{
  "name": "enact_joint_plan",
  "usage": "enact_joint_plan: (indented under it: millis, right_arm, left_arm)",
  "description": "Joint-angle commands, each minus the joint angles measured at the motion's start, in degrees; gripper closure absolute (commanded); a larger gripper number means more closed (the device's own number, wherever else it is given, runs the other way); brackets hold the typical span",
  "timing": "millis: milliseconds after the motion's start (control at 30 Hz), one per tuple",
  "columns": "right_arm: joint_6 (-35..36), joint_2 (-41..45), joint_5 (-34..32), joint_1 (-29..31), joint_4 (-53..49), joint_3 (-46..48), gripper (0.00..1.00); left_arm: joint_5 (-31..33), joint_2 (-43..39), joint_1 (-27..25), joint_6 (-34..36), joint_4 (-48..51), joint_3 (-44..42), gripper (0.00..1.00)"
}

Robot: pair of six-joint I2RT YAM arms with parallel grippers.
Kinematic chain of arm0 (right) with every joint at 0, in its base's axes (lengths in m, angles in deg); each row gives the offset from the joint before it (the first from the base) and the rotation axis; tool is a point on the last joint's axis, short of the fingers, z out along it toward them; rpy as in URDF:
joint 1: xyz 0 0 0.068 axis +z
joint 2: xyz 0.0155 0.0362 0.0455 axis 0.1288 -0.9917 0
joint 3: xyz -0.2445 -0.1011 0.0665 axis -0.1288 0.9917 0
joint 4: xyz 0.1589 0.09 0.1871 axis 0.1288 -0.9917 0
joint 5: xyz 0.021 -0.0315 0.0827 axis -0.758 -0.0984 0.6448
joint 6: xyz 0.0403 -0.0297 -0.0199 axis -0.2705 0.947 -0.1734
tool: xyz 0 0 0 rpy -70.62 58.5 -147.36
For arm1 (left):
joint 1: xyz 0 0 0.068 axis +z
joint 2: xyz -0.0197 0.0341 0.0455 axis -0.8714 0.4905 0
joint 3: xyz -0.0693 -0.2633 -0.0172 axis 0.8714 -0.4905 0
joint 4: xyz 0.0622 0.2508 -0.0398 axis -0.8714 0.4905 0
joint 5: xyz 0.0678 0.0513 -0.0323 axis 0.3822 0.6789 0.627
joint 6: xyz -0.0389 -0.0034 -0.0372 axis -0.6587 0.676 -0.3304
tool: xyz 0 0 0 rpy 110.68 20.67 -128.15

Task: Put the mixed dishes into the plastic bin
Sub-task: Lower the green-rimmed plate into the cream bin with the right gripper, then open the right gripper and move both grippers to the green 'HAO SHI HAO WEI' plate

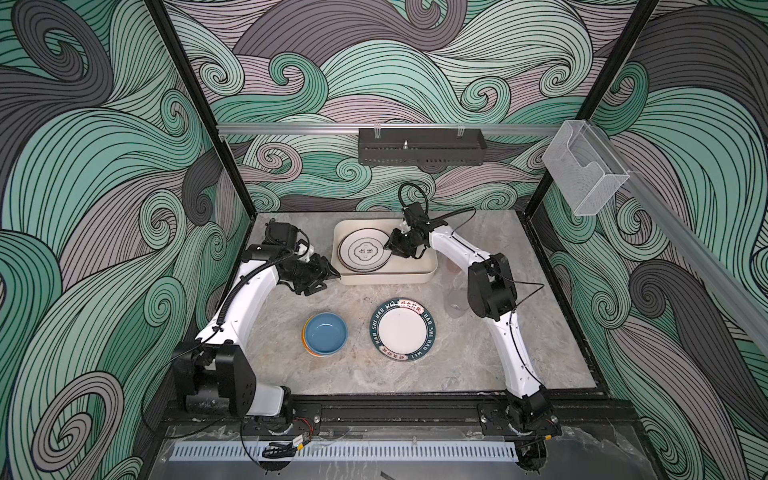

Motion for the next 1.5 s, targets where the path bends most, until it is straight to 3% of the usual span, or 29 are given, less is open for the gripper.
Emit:
enact_joint_plan:
  millis: [0,300,633,1100,1467]
  right_arm:
    - [1.1,-0.9,-0.4,0.1,-1.6,-1.3,0.58]
    - [3.6,4.1,-2.8,0.1,-3.6,1.3,0.58]
    - [7.1,18.8,-5.3,0.1,-2.2,16.5,0.59]
    - [10.5,44.6,-7.4,0.2,1.9,45.1,0.60]
    - [12.7,62.1,-6.4,0.1,0.2,62.6,0.60]
  left_arm:
    - [-0.8,-0.4,0.4,-0.6,-0.3,-0.6,0.42]
    - [-1.2,-0.9,0.3,-0.4,-0.1,-0.8,0.42]
    - [-1.8,-1.6,-1.5,0.8,1.0,-1.1,0.43]
    - [3.9,-2.2,-10.3,0.2,2.5,0.3,0.45]
    - [9.3,2.1,-18.8,-1.8,1.9,1.7,0.45]
